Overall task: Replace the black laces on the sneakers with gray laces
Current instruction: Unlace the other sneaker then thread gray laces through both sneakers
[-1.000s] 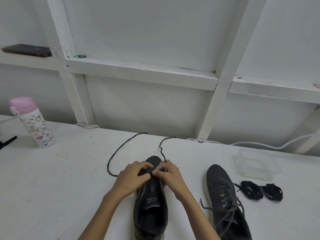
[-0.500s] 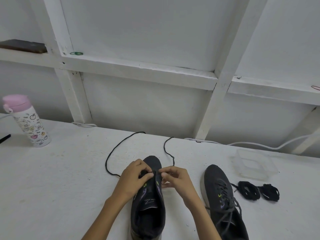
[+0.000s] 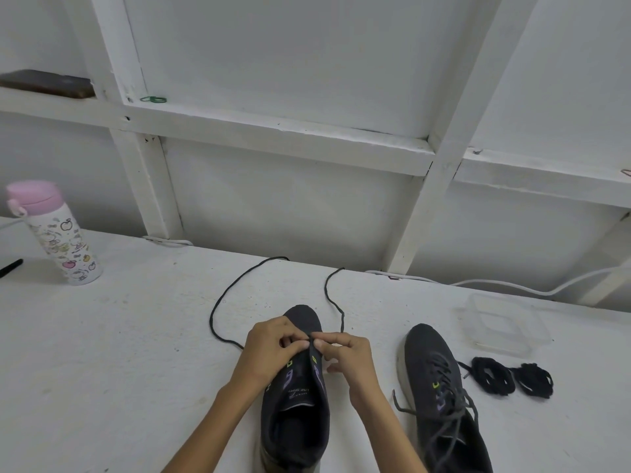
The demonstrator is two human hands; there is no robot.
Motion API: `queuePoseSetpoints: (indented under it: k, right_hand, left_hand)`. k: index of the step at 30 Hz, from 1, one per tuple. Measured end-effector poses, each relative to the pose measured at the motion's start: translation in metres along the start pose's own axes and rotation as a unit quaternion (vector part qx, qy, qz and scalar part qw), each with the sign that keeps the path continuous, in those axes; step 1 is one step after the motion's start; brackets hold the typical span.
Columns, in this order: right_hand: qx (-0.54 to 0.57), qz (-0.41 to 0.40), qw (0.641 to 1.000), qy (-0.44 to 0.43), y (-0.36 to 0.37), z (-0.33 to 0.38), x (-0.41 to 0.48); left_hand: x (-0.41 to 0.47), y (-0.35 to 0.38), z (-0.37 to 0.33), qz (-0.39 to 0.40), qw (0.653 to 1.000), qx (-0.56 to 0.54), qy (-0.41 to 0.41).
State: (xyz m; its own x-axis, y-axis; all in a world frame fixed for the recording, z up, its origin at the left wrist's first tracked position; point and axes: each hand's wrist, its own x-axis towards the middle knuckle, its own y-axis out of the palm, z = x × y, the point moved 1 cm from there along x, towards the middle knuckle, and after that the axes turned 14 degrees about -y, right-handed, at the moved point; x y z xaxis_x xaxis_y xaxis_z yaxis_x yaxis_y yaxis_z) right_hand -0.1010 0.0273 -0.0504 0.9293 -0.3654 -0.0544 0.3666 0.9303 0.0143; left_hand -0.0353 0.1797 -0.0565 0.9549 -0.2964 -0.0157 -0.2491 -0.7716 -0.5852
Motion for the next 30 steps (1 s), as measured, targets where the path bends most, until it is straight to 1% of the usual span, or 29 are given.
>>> queuePoseSetpoints:
  k: [4, 9, 13, 15, 18, 21, 26, 30]
  right_hand:
    - [0.024, -0.003, 1.0, 0.018, 0.0021, 0.0006, -0.0003]
    - [0.028, -0.001, 0.999, 0.039, 0.0019, 0.0007, 0.0024]
    - [0.044, 0.012, 0.998, 0.039, 0.0015, 0.0021, 0.0017]
    - [0.046, 0.019, 0.998, 0.034, -0.0004, 0.0024, 0.0016]
    - [0.018, 0.01, 1.0, 0.014, -0.0056, 0.0008, 0.0033]
    - [-0.033, -0.002, 0.999, -0.021, -0.0048, -0.0007, 0.0042]
    - [-0.094, -0.018, 0.993, -0.072, 0.0016, -0.0004, 0.0059]
    - [-0.093, -0.003, 0.993, -0.067, 0.001, 0.003, 0.0052]
  left_hand:
    - [0.001, -0.0004, 0.001, 0.012, 1.0, 0.007, 0.012]
    - [-0.0001, 0.0024, 0.0013, -0.002, 1.0, 0.024, 0.011]
    - [0.0015, 0.0017, -0.0012, 0.005, 0.998, 0.062, 0.013]
    - [-0.0002, 0.0022, -0.001, -0.011, 0.998, 0.066, 0.014]
    - [-0.0044, 0.0054, 0.0023, -0.046, 0.998, 0.046, 0.016]
    - [-0.0063, 0.0077, 0.0034, -0.061, 0.997, 0.041, 0.017]
    - [-0.0069, 0.008, 0.0053, -0.063, 0.997, 0.049, 0.022]
    - [-0.0046, 0.0075, 0.0039, -0.039, 0.995, 0.091, 0.03]
